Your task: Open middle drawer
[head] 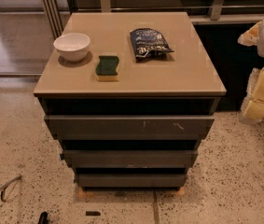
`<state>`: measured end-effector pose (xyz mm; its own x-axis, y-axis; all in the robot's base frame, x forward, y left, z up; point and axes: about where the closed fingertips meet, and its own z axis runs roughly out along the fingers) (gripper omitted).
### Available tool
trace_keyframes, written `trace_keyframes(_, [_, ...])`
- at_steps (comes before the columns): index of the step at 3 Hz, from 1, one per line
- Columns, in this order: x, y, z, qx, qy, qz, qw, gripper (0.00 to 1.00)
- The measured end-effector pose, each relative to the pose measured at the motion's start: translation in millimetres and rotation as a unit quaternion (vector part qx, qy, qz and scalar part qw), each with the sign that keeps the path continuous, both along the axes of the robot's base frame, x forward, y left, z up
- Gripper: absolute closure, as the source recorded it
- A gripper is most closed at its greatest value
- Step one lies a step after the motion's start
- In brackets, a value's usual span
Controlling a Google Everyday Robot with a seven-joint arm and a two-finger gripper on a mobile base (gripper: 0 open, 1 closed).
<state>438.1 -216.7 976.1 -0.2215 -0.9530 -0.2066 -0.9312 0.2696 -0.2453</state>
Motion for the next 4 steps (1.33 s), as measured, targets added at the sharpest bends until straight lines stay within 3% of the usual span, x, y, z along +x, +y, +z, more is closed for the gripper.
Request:
trace_keyframes(1, [0.0,0.4,-3.6,0.002,0.0,0.0,1.0,0.31])
trace_keyframes(2, [-0.8,5.5,-52.8,0.024,0.004,-0.004,0.9997,0.54])
trace_keyframes(3, [-7.1,23.3,-174.6,0.098,0.053,-0.017,0.9936,0.85])
trace_keyframes(4, [-5.0,22.5,-173.5,0.092,0.042,-0.019,0.9947,1.0])
